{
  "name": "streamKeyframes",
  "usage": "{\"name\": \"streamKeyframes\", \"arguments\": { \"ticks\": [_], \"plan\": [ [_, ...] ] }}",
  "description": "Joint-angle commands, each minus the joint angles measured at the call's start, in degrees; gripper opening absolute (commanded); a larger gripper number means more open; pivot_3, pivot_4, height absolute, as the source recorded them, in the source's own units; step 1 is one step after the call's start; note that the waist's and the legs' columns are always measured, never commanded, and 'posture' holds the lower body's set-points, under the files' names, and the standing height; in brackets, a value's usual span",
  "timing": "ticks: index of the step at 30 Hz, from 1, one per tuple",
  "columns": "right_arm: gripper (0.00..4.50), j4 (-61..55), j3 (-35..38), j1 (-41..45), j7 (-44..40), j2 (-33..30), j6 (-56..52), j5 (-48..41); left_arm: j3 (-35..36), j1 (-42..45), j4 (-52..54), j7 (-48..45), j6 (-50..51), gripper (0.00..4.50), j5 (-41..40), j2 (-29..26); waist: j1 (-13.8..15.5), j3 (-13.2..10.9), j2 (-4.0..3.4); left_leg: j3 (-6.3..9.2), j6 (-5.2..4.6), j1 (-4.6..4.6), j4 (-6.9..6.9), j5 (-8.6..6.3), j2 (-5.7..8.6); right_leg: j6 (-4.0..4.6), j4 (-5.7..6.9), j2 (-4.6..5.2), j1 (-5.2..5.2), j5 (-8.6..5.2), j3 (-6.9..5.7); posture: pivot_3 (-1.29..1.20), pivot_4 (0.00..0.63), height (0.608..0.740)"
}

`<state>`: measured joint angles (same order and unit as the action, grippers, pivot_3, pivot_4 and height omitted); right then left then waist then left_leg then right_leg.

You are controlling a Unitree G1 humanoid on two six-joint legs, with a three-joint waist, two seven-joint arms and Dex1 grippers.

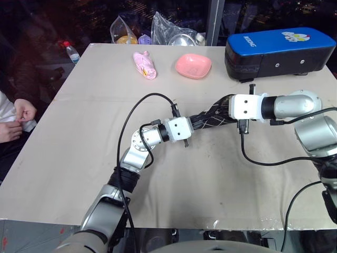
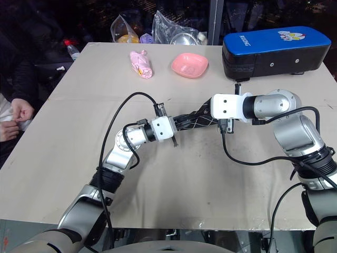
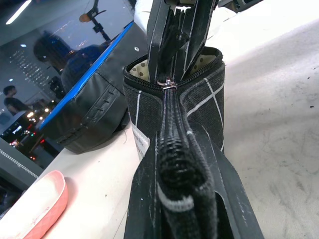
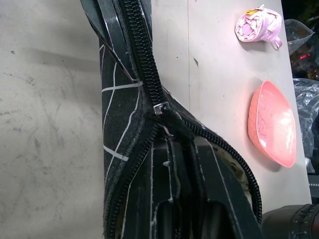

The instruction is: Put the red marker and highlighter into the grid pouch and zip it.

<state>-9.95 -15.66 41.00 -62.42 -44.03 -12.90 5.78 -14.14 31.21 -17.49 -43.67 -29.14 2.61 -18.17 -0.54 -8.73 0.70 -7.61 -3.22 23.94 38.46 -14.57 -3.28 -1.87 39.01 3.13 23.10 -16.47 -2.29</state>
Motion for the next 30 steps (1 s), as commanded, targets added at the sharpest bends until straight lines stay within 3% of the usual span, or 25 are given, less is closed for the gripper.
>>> {"name": "streamKeyframes", "arguments": {
  "ticks": [1,15,24,30],
  "plan": [
    [0.04,-1.1,1.2,1.1,-0.1,-0.7,0.8,0.0,-0.2,0.8,0.9,0.3,-0.8,0.00,-0.3,0.2,0.0,0.0,0.00,0.00,0.00,0.00,0.00,0.00,0.00,0.00,0.00,0.00,0.00,0.00,0.00,0.00,0.150,0.740],
    [0.04,-7.2,10.2,-2.1,8.4,-1.9,-9.0,-0.8,0.0,0.5,0.5,1.5,-0.7,0.00,0.5,-0.2,0.2,0.0,0.00,0.00,0.00,0.00,0.01,0.00,0.00,0.00,0.01,0.01,0.00,0.00,0.01,0.00,0.150,0.740],
    [0.04,-6.2,17.4,-4.8,21.5,-3.6,-14.1,3.8,0.7,1.4,-1.2,4.6,-0.7,0.00,2.9,-0.9,0.2,0.0,0.00,-0.01,0.00,0.00,0.01,0.00,0.01,0.00,0.02,0.00,0.00,0.00,0.01,0.00,0.150,0.740],
    [0.04,1.1,21.2,-7.6,30.4,-4.4,-17.6,6.8,0.8,1.6,-2.2,6.1,-1.1,0.00,3.6,-1.3,0.3,0.0,0.00,-0.03,0.00,0.00,0.01,0.00,0.01,0.00,0.01,0.00,0.00,0.00,0.02,0.00,0.150,0.740]
  ]
}}
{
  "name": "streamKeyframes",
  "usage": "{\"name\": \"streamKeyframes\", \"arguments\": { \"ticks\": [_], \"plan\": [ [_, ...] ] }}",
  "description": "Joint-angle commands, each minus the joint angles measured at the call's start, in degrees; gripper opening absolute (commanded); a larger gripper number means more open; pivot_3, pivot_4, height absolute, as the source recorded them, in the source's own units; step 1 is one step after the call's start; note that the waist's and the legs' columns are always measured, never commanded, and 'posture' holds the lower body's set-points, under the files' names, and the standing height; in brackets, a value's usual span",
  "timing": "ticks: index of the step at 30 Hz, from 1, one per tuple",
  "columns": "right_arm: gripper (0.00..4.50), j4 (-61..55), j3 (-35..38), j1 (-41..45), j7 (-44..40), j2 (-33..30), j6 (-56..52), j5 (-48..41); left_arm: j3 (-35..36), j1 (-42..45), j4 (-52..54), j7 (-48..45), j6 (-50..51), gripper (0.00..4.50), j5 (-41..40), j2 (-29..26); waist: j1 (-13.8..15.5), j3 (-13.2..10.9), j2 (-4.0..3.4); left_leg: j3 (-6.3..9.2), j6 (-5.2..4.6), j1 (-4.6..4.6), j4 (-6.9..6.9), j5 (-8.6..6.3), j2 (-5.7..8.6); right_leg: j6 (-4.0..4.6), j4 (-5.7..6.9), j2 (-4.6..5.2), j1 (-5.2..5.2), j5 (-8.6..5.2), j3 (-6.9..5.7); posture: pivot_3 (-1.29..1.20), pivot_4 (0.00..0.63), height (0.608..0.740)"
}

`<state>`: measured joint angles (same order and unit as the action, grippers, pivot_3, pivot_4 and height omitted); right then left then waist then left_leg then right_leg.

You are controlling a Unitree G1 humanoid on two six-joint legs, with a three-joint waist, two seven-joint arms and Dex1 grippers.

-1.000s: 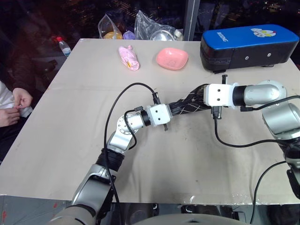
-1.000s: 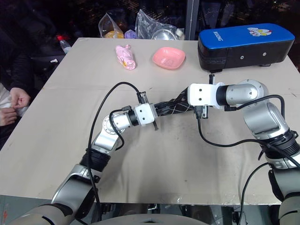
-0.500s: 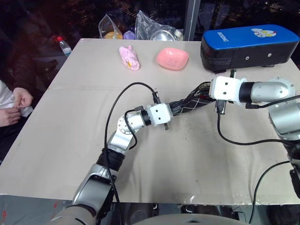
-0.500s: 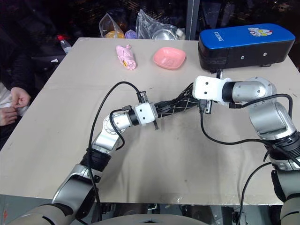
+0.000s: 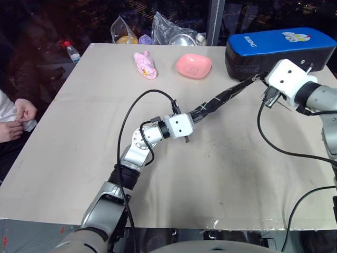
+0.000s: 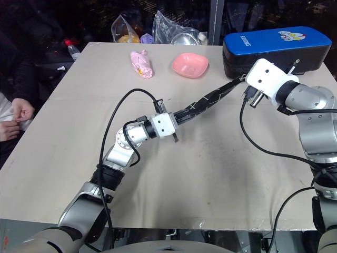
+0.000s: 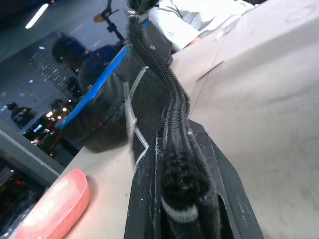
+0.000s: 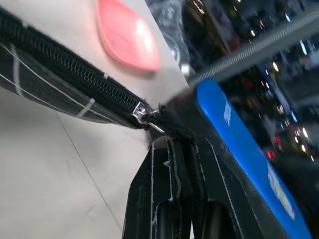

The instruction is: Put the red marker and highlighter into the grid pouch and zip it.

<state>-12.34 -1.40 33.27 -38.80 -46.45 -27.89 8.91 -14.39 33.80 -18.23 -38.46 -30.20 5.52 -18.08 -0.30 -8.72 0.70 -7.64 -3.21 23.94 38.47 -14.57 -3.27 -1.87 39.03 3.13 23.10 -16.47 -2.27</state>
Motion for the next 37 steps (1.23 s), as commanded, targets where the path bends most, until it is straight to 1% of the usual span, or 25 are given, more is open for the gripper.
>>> {"name": "streamKeyframes", "arguments": {
  "ticks": [1,2,3,5,8,9,10,11,12,13,15,16,18,19,20,21,22,24,26,29,32,34,35,37],
  "plan": [
    [0.04,4.1,7.0,-0.4,6.8,-2.2,-2.8,3.0,1.0,-0.9,-1.7,1.2,-0.1,0.00,0.9,-1.6,0.0,0.0,-0.01,-0.01,0.00,0.00,0.00,0.00,0.00,0.00,0.00,0.00,0.00,0.00,0.01,0.00,0.150,0.740],
    [0.04,3.9,6.8,-1.0,5.7,-2.1,-3.0,1.7,1.0,-0.9,-1.9,1.6,-0.2,0.00,1.2,-1.7,0.0,0.0,-0.01,-0.03,0.00,0.00,0.00,0.00,0.01,0.00,0.00,0.00,0.00,0.00,0.03,0.00,0.150,0.740],
    [0.04,2.4,7.3,-1.7,3.0,-1.1,-4.8,-2.0,0.9,-0.8,-2.1,2.1,0.0,0.00,1.5,-1.8,0.0,0.0,-0.01,-0.02,0.00,0.00,-0.01,0.00,0.01,0.00,0.00,-0.01,0.00,0.00,0.03,0.00,0.150,0.740],
    [0.60,-0.8,8.2,-3.5,-0.6,0.7,-9.4,-8.1,0.9,-0.6,-2.6,3.5,0.1,0.00,2.3,-2.0,-0.1,0.0,0.00,-0.02,0.00,-0.03,-0.02,0.00,-0.01,0.00,0.00,-0.03,0.00,0.00,0.02,0.00,0.150,0.740],
    [1.78,-3.9,8.9,-7.3,-3.5,1.6,-13.6,-13.3,1.0,-0.3,-3.3,5.1,0.1,0.00,2.9,-2.1,-0.1,0.0,-0.02,0.02,0.01,-0.03,-0.06,0.01,-0.02,0.00,0.00,-0.05,0.00,0.00,0.01,0.00,0.150,0.740],
    [2.42,-4.3,9.8,-8.8,-3.2,2.4,-13.1,-14.2,1.2,-0.5,-3.0,4.6,0.6,0.00,2.1,-2.2,-0.2,0.0,-0.02,0.02,0.01,-0.03,-0.06,0.01,-0.03,0.00,0.00,-0.04,0.00,0.00,0.01,0.00,0.150,0.740],
    [2.78,-4.6,10.7,-10.2,-2.7,3.0,-12.2,-14.8,1.3,-0.9,-2.6,4.0,0.3,0.00,1.2,-2.3,-0.3,0.0,-0.03,0.01,0.01,-0.06,-0.05,0.01,-0.03,0.00,0.00,-0.04,-0.01,0.00,0.03,0.00,0.150,0.740],
    [3.33,-4.6,12.3,-12.2,-2.3,4.1,-11.3,-15.9,1.0,-1.7,-1.8,2.7,0.0,0.00,0.7,-3.1,-0.3,0.0,-0.02,-0.01,0.01,-0.06,-0.06,0.00,-0.03,0.00,0.00,-0.04,-0.01,0.00,0.05,0.00,0.150,0.740],
    [3.89,-4.5,14.4,-14.2,-2.3,5.6,-10.4,-18.0,0.8,-2.8,-0.8,1.5,-0.4,0.69,0.7,-4.2,-0.3,0.0,-0.02,0.00,0.01,-0.06,-0.06,0.01,-0.02,0.00,0.00,-0.05,-0.02,0.00,0.04,0.00,0.150,0.740],
    [4.19,-4.2,16.1,-15.7,-2.8,6.7,-8.9,-19.7,0.7,-3.6,-0.2,1.2,-0.8,0.97,1.1,-5.1,-0.3,0.0,-0.02,-0.01,0.01,-0.06,-0.07,0.00,-0.02,0.00,0.00,-0.04,-0.02,0.00,0.05,0.00,0.150,0.740],
    [4.20,-3.9,18.2,-18.8,-4.2,8.1,-5.4,-22.4,1.0,-5.6,1.2,1.3,-1.3,1.75,2.0,-6.7,-0.3,0.0,-0.02,-0.02,0.01,-0.06,-0.09,0.00,-0.01,0.00,-0.03,-0.04,-0.01,0.00,0.05,0.00,0.150,0.740],
    [4.20,-3.5,19.0,-20.8,-5.1,8.5,-3.3,-23.4,1.8,-7.5,2.7,1.2,-1.0,2.12,1.2,-7.6,-0.3,0.0,-0.03,-0.01,0.01,-0.06,-0.10,0.00,-0.02,0.00,-0.03,-0.04,-0.01,0.00,0.05,0.00,0.150,0.740],
    [4.20,-1.4,21.3,-24.9,-6.8,10.2,0.8,-26.0,4.6,-15.0,9.2,-1.7,4.2,3.07,-7.6,-9.4,-0.4,0.0,-0.01,-0.01,0.01,-0.06,-0.10,0.00,-0.02,0.00,-0.04,-0.04,-0.02,0.00,0.06,0.00,0.150,0.740],
    [4.20,-0.4,21.7,-26.5,-7.8,10.4,2.8,-26.7,6.1,-18.8,13.2,-3.2,8.8,3.47,-12.8,-10.1,-0.5,0.0,-0.01,-0.01,0.01,-0.10,-0.13,0.00,-0.03,0.00,-0.06,-0.02,-0.05,0.00,0.07,0.00,0.150,0.740],
    [4.20,0.5,22.1,-27.8,-9.0,10.5,4.4,-27.6,7.4,-22.4,16.7,-4.4,13.8,3.97,-17.3,-10.9,-0.5,0.0,-0.01,-0.01,0.01,-0.13,-0.13,-0.01,-0.04,0.00,-0.06,-0.01,-0.07,0.00,0.10,0.00,0.150,0.740],
    [4.20,1.3,22.3,-28.9,-10.1,10.3,5.6,-28.2,8.6,-25.2,19.1,-4.8,17.3,4.38,-20.0,-11.7,-0.5,0.0,-0.02,0.00,0.01,-0.14,-0.13,0.00,-0.05,0.00,-0.05,0.01,-0.07,0.00,0.12,0.00,0.150,0.740],
    [4.20,2.3,22.4,-30.1,-12.3,10.1,6.2,-29.7,9.8,-27.7,21.3,-4.9,21.6,4.45,-22.2,-12.6,-0.5,0.0,-0.03,0.02,0.01,-0.18,-0.13,0.00,-0.06,0.00,-0.03,0.07,-0.11,0.00,0.21,0.00,0.150,0.740],
    [4.20,4.4,22.7,-32.0,-16.2,9.5,8.3,-31.9,11.9,-32.3,25.3,-4.6,28.8,4.45,-25.2,-14.5,-0.5,0.0,-0.03,0.09,0.02,-0.21,-0.10,0.00,-0.06,0.00,0.02,0.07,-0.15,0.00,0.21,0.00,0.150,0.740],
    [4.20,7.7,22.7,-33.7,-20.1,8.4,11.4,-32.6,13.9,-38.0,30.6,-3.9,34.0,4.45,-27.8,-15.9,-0.5,0.0,-0.04,0.22,0.01,-0.30,-0.09,-0.01,-0.06,0.01,0.01,0.04,-0.32,-0.01,0.14,0.00,0.150,0.740],
    [4.20,12.8,22.2,-35.0,-25.5,6.5,15.9,-33.2,17.2,-44.8,38.9,-0.8,40.7,4.45,-32.3,-15.3,-0.3,0.0,-0.03,0.24,-0.03,-0.34,-0.08,-0.03,-0.02,0.02,-0.11,0.12,-0.45,-0.01,0.15,0.00,0.150,0.740],
    [4.20,17.3,20.3,-34.8,-27.4,5.1,21.1,-30.8,17.6,-46.8,41.7,0.7,42.2,4.45,-30.9,-14.9,0.0,0.1,-0.04,0.30,-0.05,-0.33,-0.05,-0.03,0.04,0.02,-0.10,0.38,-0.48,-0.02,0.06,0.00,0.150,0.740],
    [4.20,19.4,19.4,-34.0,-28.1,5.0,22.3,-30.7,17.4,-46.7,41.7,1.5,41.3,4.45,-29.3,-14.2,-0.1,0.1,-0.04,0.30,-0.04,-0.36,-0.05,-0.03,0.04,0.03,-0.09,0.32,-0.49,-0.02,0.07,0.00,0.150,0.740],
    [4.35,20.3,18.9,-33.5,-28.7,4.8,22.9,-30.7,17.3,-46.3,41.3,2.1,40.7,4.48,-28.2,-13.8,-0.1,0.1,-0.04,0.29,-0.04,-0.38,-0.06,-0.03,0.04,0.03,-0.09,0.18,-0.50,-0.02,0.09,0.00,0.150,0.740],
    [4.35,21.3,18.2,-32.7,-29.5,4.7,23.6,-30.8,17.0,-45.9,40.6,2.3,39.6,4.48,-26.3,-13.8,-0.2,0.1,-0.04,0.28,-0.04,-0.37,-0.06,-0.03,0.02,0.04,-0.10,0.03,-0.50,-0.02,0.14,0.00,0.150,0.740]
  ]
}}
